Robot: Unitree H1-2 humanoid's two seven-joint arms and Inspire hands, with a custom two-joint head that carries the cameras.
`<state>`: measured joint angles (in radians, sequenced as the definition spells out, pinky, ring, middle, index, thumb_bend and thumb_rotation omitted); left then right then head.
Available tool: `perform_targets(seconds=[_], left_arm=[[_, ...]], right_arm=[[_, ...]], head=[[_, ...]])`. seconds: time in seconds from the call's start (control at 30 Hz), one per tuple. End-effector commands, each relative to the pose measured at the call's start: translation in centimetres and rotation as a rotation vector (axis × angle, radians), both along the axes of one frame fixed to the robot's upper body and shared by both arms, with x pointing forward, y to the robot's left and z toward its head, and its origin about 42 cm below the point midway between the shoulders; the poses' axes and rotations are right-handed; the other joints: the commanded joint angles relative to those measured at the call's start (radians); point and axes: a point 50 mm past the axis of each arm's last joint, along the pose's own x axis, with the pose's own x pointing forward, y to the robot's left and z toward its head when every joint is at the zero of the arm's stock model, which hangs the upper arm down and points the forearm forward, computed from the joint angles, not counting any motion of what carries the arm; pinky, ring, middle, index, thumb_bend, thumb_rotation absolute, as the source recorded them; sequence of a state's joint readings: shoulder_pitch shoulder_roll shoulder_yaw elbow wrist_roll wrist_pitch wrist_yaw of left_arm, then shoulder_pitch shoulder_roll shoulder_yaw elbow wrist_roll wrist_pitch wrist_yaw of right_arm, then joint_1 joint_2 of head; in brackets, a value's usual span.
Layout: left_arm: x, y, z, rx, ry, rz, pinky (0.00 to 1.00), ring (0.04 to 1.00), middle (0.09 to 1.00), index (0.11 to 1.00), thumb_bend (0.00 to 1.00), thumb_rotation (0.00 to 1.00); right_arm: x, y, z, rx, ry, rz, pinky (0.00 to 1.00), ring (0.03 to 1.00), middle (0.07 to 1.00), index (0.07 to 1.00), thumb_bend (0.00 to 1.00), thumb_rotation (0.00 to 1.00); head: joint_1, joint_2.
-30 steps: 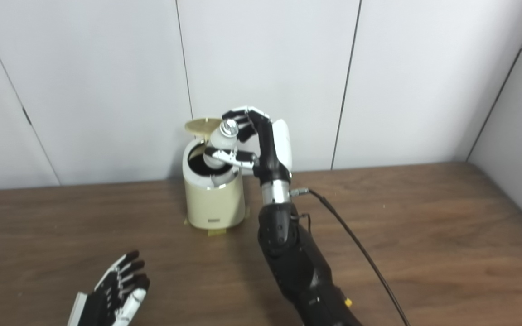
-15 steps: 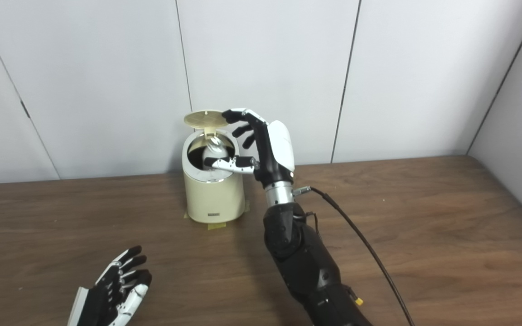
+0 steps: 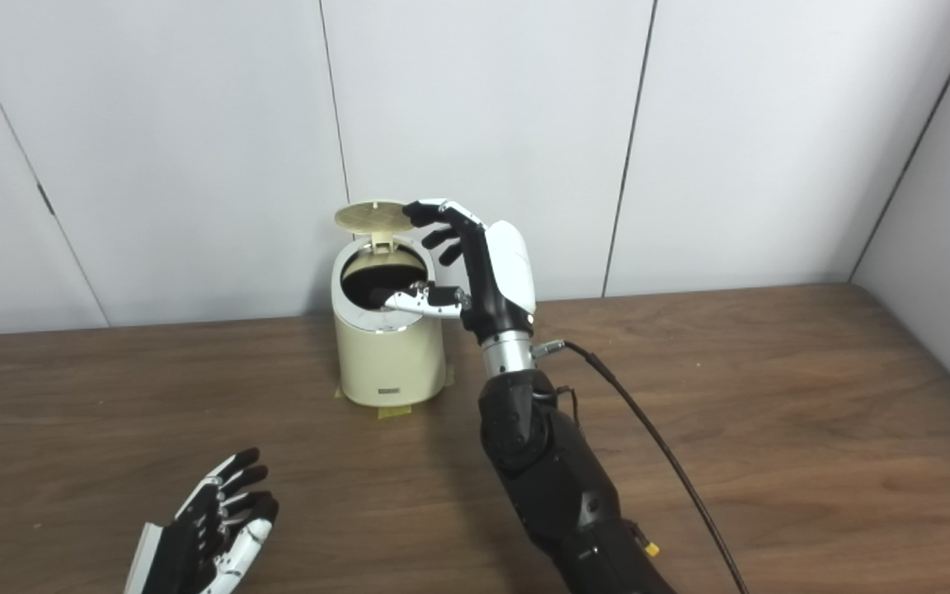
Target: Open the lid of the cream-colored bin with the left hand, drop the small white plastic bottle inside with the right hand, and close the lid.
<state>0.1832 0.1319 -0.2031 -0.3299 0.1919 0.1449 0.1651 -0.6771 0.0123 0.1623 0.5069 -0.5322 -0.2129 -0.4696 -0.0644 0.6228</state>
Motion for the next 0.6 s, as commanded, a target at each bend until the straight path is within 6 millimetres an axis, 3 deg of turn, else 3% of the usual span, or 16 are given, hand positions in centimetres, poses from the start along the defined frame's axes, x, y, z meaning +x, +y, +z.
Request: perform_targets(seconds=[0.0,0.03,0.07,0.13,0.3,0.57], left_arm=[[-1.2,-2.0,-1.0,-0.073,0.058,0.016,0.62,0.751,0.823,0.882,0.56,0.53],[-1.2,-2.0,-1.0,-0.072,0.057,0.016,0.62,0.749,0.821,0.882,0.56,0.54],[-1.1,-2.0,-1.0,-0.071,0.056,0.015,0.62,0.748,0.820,0.881,0.56,0.53],[-1.1,-1.9,-1.0,-0.069,0.055,0.014,0.62,0.749,0.819,0.880,0.56,0.53],[-0.9,-1.7,-1.1,-0.068,0.053,0.009,0.62,0.752,0.824,0.883,0.54,0.52],[-0.4,-0.8,-1.5,-0.113,0.057,0.022,0.62,0.748,0.820,0.879,0.53,0.51]], right_arm=[[0.6,0.4,3.0,0.082,-0.117,0.024,0.38,0.507,0.601,0.619,0.87,0.13],[0.5,0.4,3.1,0.127,-0.132,0.032,0.36,0.469,0.531,0.568,0.71,0.07],[0.4,0.4,3.2,0.167,-0.146,0.038,0.34,0.435,0.512,0.546,0.61,0.03],[0.3,0.2,3.5,0.206,-0.161,0.039,0.32,0.411,0.498,0.521,0.54,0.01],[-0.2,-0.7,3.9,0.258,-0.171,0.020,0.38,0.426,0.478,0.503,0.52,0.00],[-1.8,-3.8,3.9,0.334,-0.090,-0.090,0.38,0.432,0.483,0.490,0.52,0.00]], head=[[-0.001,0.000],[-0.001,0.000],[-0.003,0.001],[-0.004,0.001],[-0.004,-0.002],[-0.015,-0.012]])
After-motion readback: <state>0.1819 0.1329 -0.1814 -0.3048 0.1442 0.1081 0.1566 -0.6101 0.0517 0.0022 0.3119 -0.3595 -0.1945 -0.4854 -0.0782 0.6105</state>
